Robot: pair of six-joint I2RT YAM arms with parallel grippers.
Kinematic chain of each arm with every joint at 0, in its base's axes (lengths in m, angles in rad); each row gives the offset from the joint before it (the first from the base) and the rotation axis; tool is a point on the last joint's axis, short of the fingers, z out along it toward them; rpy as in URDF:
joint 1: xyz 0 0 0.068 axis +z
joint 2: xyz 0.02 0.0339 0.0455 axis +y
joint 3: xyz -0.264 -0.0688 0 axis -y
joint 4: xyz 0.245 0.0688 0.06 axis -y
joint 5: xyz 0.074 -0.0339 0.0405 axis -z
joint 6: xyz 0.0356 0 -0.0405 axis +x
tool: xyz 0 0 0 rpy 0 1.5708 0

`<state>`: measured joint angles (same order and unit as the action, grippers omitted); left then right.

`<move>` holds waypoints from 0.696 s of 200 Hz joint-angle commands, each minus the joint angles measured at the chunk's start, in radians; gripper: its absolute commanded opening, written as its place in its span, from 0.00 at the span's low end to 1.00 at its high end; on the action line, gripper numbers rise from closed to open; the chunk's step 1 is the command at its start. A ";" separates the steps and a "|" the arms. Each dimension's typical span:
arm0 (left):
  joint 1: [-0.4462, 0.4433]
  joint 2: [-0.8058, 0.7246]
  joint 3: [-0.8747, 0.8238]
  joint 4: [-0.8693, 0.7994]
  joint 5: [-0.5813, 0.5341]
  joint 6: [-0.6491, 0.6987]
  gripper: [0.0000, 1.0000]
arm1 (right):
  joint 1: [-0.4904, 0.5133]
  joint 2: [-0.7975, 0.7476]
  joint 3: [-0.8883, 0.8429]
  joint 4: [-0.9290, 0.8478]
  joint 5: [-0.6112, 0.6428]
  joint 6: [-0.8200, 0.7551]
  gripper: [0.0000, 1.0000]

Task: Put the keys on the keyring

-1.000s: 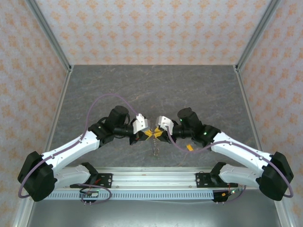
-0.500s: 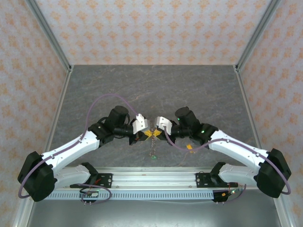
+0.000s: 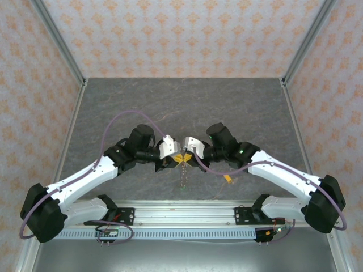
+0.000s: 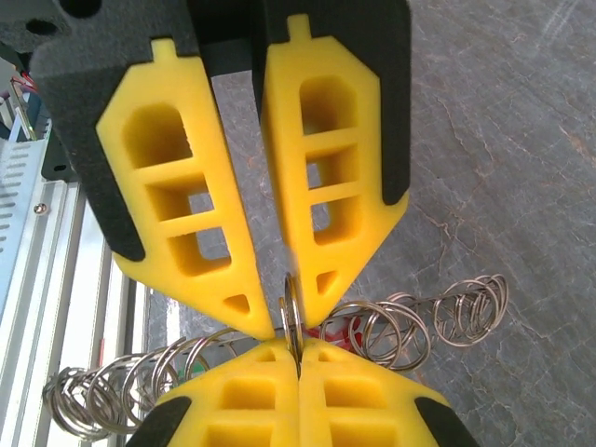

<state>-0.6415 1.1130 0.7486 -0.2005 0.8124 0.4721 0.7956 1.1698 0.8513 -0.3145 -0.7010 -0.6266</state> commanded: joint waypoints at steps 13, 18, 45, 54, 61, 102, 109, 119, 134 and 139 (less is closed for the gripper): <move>-0.006 0.005 0.030 -0.067 -0.031 0.043 0.09 | -0.002 -0.007 0.050 0.001 -0.031 -0.007 0.00; -0.006 0.006 0.030 -0.073 -0.034 0.046 0.09 | -0.002 -0.009 0.049 0.003 -0.035 -0.006 0.00; -0.006 0.010 0.031 -0.081 -0.044 0.048 0.12 | -0.002 -0.013 0.048 0.006 -0.042 -0.003 0.00; -0.006 0.011 0.034 -0.080 -0.044 0.047 0.13 | -0.002 -0.012 0.048 0.005 -0.044 -0.002 0.00; -0.006 0.011 0.037 -0.080 -0.043 0.046 0.13 | -0.002 -0.012 0.046 0.006 -0.047 -0.002 0.00; -0.006 0.019 0.050 -0.082 -0.045 0.047 0.04 | -0.002 -0.018 0.033 0.034 -0.054 0.017 0.00; -0.006 0.018 0.049 -0.078 -0.044 0.046 0.02 | -0.002 -0.018 0.031 0.036 -0.052 0.019 0.00; -0.006 0.018 0.050 -0.070 -0.041 0.041 0.00 | -0.002 -0.019 0.026 0.038 -0.050 0.020 0.00; -0.006 0.011 0.043 -0.040 -0.038 0.023 0.00 | -0.002 -0.022 0.015 0.047 -0.049 0.028 0.00; -0.006 0.009 0.038 -0.029 -0.036 0.015 0.00 | -0.002 -0.024 0.009 0.052 -0.049 0.030 0.00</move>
<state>-0.6418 1.1267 0.7662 -0.2668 0.7841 0.5045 0.7929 1.1698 0.8566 -0.3248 -0.7147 -0.6182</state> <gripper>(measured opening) 0.044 0.040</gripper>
